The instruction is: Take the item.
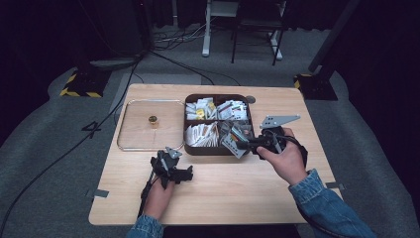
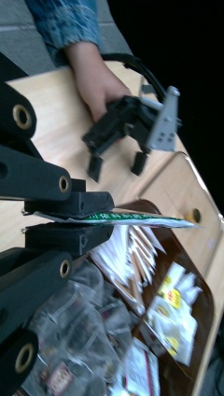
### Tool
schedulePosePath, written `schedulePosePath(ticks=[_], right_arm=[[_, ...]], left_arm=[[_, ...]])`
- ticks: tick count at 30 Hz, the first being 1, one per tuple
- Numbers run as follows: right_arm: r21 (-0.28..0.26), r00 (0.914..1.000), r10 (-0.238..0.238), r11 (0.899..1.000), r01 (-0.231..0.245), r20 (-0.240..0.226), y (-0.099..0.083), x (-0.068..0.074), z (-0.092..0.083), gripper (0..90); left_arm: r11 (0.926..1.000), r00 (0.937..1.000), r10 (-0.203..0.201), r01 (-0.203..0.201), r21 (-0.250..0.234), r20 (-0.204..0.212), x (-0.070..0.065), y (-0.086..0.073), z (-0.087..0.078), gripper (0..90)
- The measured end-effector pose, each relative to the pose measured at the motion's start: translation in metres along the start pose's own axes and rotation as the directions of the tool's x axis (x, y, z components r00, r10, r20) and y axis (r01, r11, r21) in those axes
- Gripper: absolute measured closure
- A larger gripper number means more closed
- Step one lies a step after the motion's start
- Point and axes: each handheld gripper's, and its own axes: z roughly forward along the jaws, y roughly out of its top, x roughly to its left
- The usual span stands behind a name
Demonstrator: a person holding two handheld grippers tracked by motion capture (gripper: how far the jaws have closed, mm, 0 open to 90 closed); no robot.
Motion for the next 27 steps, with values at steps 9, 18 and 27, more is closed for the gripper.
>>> schedulePosePath(ticks=[9,18,27], right_arm=[[0.048,0.9989,-0.027,0.998,0.028,-0.039,-0.018,0.015,-0.001,85.7],[0.092,0.9963,-0.047,0.994,0.054,-0.072,-0.037,0.029,0.005,85.7],[0.124,0.995,-0.05,0.99,0.061,-0.086,-0.052,0.037,0.014,85.6]], left_arm=[[1.0,1.0,-0.003,0.003,0.0,0.001,0.0,0.0,0.0,0.0],[1.0,1.0,-0.002,0.002,-0.001,-0.001,0.0,0.0,0.0,0.0],[1.0,1.0,-0.004,0.004,-0.001,0.0,0.0,0.0,0.0,0.0]])
